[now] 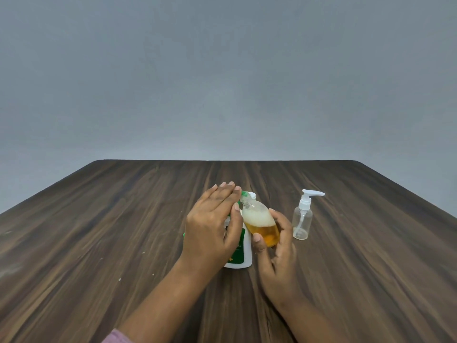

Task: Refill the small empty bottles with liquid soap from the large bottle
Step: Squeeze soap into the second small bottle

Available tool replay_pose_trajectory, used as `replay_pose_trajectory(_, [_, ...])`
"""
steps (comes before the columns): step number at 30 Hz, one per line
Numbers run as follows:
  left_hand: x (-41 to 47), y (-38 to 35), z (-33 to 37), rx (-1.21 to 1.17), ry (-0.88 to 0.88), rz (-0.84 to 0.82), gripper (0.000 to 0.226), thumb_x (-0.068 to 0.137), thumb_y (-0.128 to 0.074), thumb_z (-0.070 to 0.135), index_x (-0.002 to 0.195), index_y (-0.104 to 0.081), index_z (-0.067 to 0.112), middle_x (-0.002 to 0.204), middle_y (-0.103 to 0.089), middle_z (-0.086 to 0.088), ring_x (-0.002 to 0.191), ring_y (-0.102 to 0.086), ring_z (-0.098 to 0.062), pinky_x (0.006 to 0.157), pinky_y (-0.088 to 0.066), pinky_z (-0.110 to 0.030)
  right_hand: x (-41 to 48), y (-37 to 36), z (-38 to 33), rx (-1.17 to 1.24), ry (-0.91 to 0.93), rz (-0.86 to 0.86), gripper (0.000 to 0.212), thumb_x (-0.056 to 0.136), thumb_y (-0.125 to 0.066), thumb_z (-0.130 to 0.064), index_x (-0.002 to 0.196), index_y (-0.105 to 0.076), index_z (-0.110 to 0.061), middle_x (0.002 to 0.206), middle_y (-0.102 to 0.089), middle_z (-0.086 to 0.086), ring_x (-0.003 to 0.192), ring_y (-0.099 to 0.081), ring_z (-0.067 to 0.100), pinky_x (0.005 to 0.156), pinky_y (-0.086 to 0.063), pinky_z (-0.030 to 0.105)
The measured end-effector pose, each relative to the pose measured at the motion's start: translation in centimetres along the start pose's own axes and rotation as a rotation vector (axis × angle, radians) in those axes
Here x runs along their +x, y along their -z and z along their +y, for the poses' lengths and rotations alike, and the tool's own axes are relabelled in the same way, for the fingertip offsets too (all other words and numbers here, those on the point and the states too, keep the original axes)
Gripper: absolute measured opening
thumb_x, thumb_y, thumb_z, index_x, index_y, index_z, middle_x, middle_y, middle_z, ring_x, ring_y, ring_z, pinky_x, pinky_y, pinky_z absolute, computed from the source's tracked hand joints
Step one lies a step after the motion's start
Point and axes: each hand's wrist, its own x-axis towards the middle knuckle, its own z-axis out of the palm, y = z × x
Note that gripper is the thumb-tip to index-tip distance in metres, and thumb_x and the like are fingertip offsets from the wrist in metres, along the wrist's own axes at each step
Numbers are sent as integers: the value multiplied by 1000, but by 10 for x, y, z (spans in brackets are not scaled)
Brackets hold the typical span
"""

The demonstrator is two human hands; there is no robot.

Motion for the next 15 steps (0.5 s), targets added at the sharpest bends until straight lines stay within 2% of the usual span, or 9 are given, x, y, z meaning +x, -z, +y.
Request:
replay_pose_trajectory(3, [3, 2, 1, 2, -6, -2, 37, 92, -43, 18, 111, -69, 1, 115, -68, -10, 114, -61, -18, 102, -44, -33, 0, 0, 0, -8, 2, -6, 42, 89, -54, -3, 128, -40, -10, 107, -59, -14, 87, -62, 1, 66, -46, 6])
replay_pose_trajectory(9, [11, 6, 4, 21, -11, -25, 37, 92, -43, 20, 109, -71, 4, 112, -69, -7, 112, -62, -15, 101, -45, -31, 1, -1, 0, 3, -12, -5, 43, 90, -54, -6, 130, -38, -12, 107, -60, -17, 86, -63, -1, 65, -46, 6])
replay_pose_trajectory(13, [0, -2, 1, -44, 29, 18, 37, 92, -43, 17, 114, -68, 1, 118, -66, -8, 118, -57, -17, 103, -44, -33, 0, -1, 2, -14, -3, -4, 42, 89, -54, -4, 129, -39, -9, 106, -60, -22, 85, -62, -2, 66, -45, 5])
replay_pose_trajectory(15, [-4, -4, 1, -81, 70, 20, 38, 93, -41, 18, 117, -67, 2, 122, -64, -8, 122, -55, -17, 101, -46, -33, 0, 0, 1, -4, -10, -9, 42, 90, -54, -4, 129, -39, -9, 107, -60, -19, 88, -62, -1, 68, -46, 5])
